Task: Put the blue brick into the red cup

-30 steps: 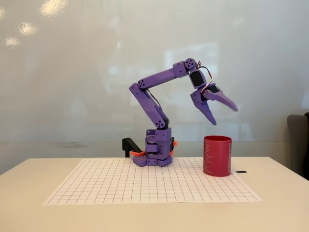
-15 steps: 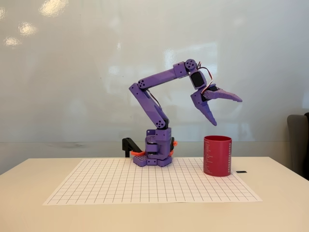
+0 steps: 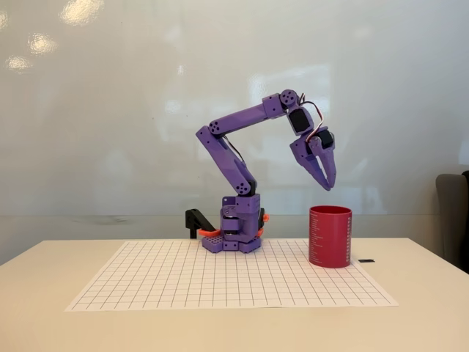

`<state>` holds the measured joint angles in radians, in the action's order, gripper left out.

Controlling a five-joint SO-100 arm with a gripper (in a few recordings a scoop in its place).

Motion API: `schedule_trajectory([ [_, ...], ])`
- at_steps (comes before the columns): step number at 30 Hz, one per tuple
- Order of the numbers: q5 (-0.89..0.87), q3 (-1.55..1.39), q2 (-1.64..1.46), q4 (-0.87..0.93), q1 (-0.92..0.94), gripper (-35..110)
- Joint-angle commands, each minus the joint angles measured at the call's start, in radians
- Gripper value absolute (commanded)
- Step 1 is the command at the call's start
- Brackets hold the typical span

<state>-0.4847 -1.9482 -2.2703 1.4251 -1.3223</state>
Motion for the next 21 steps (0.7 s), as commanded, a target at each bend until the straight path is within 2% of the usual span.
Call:
schedule_trajectory([
  [1, -0.023, 0.005, -0.054, -0.041, 0.081, -1],
  [10, 0.040, 0.017, -0.160, -0.259, 0.709, -1],
  [14, 0.081, 0.031, -0.212, -0.285, 0.980, -1],
  [17, 0.110, 0.021, -0.318, -0.279, 1.111, -1],
  [21, 0.118, -0.032, -0.584, -0.262, 1.193, -1],
])
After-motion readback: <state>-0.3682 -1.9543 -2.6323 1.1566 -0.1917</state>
